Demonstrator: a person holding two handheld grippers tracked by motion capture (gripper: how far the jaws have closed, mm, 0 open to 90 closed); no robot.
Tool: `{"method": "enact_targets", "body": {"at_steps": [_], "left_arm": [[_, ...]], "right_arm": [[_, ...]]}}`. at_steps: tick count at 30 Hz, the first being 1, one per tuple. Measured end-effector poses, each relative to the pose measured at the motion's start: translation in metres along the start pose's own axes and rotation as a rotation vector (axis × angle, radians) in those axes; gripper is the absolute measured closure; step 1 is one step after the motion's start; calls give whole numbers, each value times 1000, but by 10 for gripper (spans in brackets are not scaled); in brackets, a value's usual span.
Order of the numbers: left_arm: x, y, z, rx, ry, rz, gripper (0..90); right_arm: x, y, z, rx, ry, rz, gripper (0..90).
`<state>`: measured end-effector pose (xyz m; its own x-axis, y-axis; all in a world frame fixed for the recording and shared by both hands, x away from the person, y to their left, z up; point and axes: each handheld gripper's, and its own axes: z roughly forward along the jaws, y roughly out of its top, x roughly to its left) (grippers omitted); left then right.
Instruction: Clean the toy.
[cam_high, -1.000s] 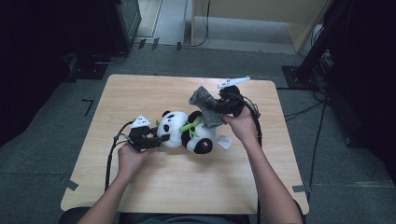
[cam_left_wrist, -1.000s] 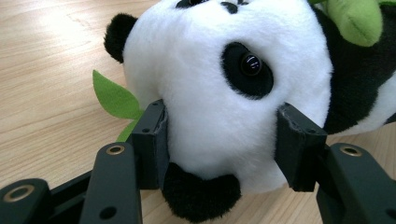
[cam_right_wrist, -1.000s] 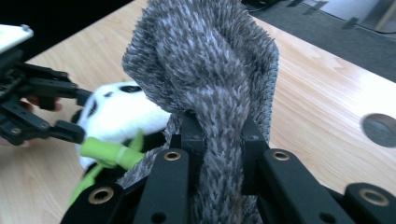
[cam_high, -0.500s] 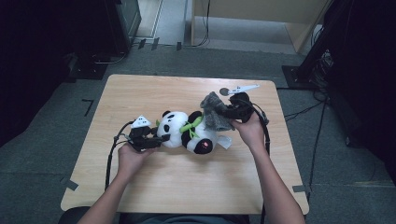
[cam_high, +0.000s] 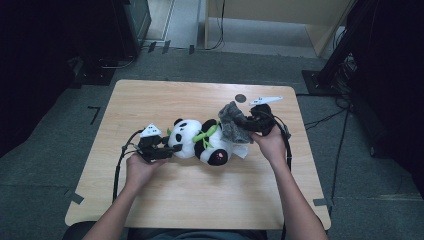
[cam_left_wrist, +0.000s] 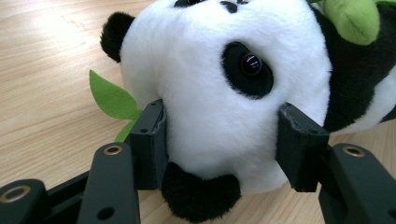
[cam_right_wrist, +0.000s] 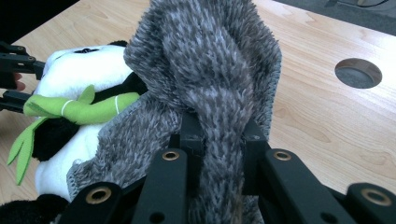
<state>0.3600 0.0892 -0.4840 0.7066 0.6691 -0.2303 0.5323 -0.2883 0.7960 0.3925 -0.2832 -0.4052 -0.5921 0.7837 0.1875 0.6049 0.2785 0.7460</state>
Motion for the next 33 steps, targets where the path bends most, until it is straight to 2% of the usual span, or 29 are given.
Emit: {"method": "enact_targets", "body": {"at_steps": [8, 14, 15, 19, 22, 27, 33], "left_arm": [[0, 0, 0, 3, 0, -2, 425], [0, 0, 0, 2, 1, -3, 423], [0, 0, 0, 3, 1, -2, 422], [0, 1, 0, 5, 3, -1, 421], [0, 1, 0, 10, 2, 1, 420], [1, 1, 0, 12, 1, 1, 419], [0, 1, 0, 8, 4, 0, 416]], "right_arm": [[-5, -12, -3, -37, -10, 21, 782], [-11, -24, -4, -38, -22, 61, 783], [-11, -26, -4, -45, -26, 55, 783], [-13, -31, -2, -29, -38, 61, 784], [-18, -36, 1, 8, -57, 78, 785], [-25, -40, 0, 18, -72, 97, 784], [-31, -39, -12, -14, -82, 117, 785]]}}
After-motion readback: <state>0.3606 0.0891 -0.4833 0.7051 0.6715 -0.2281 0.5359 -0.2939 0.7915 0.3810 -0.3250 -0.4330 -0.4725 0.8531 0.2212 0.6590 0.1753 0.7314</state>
